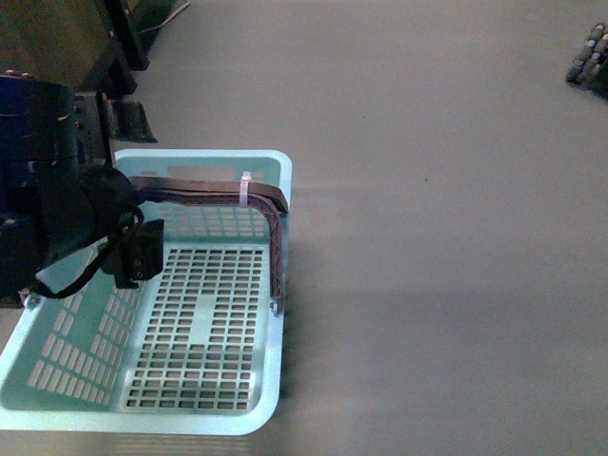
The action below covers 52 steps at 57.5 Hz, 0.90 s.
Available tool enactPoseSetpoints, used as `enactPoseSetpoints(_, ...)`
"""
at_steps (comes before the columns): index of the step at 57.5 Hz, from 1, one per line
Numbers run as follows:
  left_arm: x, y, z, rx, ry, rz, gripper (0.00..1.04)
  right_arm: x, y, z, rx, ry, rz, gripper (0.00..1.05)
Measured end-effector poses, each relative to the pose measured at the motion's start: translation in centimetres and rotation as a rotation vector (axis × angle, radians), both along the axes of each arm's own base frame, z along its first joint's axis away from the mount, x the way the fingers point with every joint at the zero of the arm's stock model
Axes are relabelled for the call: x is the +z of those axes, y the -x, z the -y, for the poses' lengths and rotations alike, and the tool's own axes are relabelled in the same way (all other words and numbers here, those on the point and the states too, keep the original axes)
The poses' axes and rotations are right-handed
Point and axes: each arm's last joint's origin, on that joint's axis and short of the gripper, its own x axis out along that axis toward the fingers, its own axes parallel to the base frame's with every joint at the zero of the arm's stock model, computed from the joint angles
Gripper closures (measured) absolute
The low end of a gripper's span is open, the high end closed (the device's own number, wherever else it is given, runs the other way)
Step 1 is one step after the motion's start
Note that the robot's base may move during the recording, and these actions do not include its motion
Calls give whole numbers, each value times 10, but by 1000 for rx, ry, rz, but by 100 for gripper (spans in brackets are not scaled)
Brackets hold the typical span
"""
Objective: Pick mango and avocado into basket
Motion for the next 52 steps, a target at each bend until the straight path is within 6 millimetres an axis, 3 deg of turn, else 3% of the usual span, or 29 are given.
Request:
enactPoseSetpoints(11,-16,-41,14,-12,-23,65,9,0,0,0,0,0,0,9)
enactPoseSetpoints(18,-13,-47,15,-23,-32,87,10,0,0,0,0,0,0,9)
enactPoseSetpoints(44,-5,-35,9,-8,-79,68,77,0,0,0,0,0,0,9)
enactPoseSetpoints(46,-3,-31,7,0,-97,56,86,0,0,0,0,0,0,9)
enactPoseSetpoints(52,11,-23,4,14,-129,68,90,0,0,0,0,0,0,9)
